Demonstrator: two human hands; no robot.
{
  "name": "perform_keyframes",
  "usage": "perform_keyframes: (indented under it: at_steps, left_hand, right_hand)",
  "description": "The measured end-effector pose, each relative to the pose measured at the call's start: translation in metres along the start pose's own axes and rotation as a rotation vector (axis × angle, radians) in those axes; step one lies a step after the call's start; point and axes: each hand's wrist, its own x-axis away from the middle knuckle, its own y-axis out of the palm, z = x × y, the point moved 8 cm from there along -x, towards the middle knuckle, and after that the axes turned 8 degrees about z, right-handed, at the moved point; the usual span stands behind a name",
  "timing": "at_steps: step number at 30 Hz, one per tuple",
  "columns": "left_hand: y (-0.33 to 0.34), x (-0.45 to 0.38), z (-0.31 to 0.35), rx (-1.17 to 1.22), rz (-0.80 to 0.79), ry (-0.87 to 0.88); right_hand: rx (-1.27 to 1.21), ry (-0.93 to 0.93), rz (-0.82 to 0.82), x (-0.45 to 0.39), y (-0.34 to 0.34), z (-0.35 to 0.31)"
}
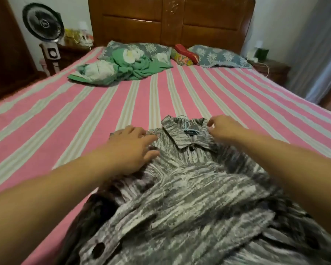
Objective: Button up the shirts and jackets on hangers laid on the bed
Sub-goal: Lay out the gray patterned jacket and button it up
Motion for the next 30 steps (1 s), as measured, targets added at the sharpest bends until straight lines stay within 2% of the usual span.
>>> perform_keyframes:
  at_steps: [3, 5, 7, 9, 12, 14, 16, 19, 21, 24, 26, 27, 28, 30]
  left_hand:
    - [0.08, -0.015, -0.018, -0.08, -0.205, 0.065]
    - [0.102, -0.01, -0.019, -0.038, -0.214, 0.082]
    - [0.106, -0.011, -0.019, -0.033, -0.211, 0.066]
    - [0.102, -0.014, -0.02, 0.003, -0.208, 0.064]
    - [0.089, -0.013, -0.017, 0.026, -0.141, 0.061]
    - [0.065, -0.003, -0.019, 0.057, -0.209, -0.065]
    - [0.017, 0.014, -0.013, 0.158, -0.163, -0.191]
    - [-0.118, 0.038, -0.003, 0.468, 0.194, -0.358]
    - [-0.224, 0.039, 0.009, 0.641, 0.333, -0.4]
    - [-0.344, 0.031, 0.049, 0.768, 0.265, -0.266]
    - [-0.394, 0.039, 0.073, 0.669, 0.253, -0.075]
    - [-0.409, 0.046, 0.079, 0.621, 0.21, -0.035]
    - [-0.42, 0.055, 0.079, 0.575, 0.168, -0.025]
    - [-0.455, 0.074, 0.073, 0.589, 0.2, -0.049]
  right_hand:
    - [0.107, -0.08, -0.084, -0.067, 0.054, -0.004]
    - [0.14, -0.123, -0.19, -0.098, 0.087, -0.005]
    - [0.127, -0.133, -0.186, -0.111, 0.099, -0.001]
    - [0.181, -0.199, -0.075, -0.103, 0.086, -0.006]
    - [0.216, -0.264, 0.101, -0.073, 0.029, -0.017]
    - [0.125, -0.303, 0.174, -0.05, -0.033, -0.029]
    - [0.013, -0.359, 0.227, -0.024, -0.104, -0.038]
    - [-0.209, -0.257, 0.213, 0.021, -0.204, -0.031]
    - [-0.344, -0.153, 0.214, 0.056, -0.272, -0.029]
    - [-0.367, -0.14, 0.294, 0.109, -0.377, -0.044]
    - [-0.307, -0.184, 0.386, 0.137, -0.441, -0.051]
    - [-0.27, -0.219, 0.431, 0.148, -0.469, -0.051]
    - [-0.242, -0.251, 0.464, 0.157, -0.492, -0.051]
    - [-0.271, -0.298, 0.508, 0.165, -0.523, -0.049]
